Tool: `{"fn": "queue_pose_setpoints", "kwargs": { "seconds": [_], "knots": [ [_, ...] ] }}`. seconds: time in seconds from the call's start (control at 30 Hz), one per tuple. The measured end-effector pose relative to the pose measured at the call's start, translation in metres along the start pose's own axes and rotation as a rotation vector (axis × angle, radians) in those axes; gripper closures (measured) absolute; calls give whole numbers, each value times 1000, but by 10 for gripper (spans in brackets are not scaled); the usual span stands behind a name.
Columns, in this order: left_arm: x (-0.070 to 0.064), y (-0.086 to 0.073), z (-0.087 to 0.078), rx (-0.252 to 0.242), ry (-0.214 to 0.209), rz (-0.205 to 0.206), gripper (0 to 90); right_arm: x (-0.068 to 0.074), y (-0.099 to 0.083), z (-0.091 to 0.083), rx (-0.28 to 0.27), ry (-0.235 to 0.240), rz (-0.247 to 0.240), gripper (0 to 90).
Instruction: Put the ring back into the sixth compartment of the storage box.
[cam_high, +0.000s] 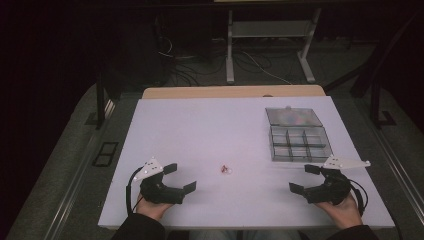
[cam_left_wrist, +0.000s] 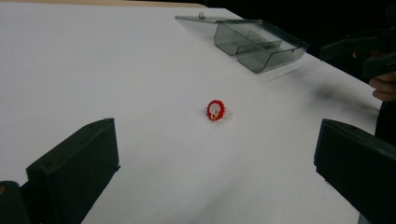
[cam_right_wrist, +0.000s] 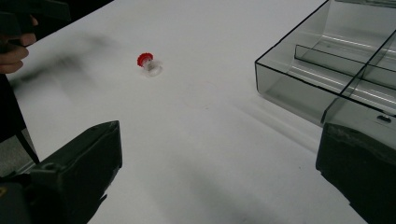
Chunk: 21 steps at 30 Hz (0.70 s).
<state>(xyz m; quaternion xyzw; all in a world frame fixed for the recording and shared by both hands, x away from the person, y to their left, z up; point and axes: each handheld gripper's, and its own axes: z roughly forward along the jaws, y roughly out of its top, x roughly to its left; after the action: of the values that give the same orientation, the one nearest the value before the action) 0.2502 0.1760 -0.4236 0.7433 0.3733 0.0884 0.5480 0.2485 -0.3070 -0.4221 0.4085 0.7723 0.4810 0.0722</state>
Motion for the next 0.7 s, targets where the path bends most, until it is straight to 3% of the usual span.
{"fn": "queue_pose_setpoints", "kwargs": {
  "seconds": [0.7],
  "knots": [
    [-3,-1,2,24,-18,14,0,2,1,3,53,-2,-16,5]
  ]
}}
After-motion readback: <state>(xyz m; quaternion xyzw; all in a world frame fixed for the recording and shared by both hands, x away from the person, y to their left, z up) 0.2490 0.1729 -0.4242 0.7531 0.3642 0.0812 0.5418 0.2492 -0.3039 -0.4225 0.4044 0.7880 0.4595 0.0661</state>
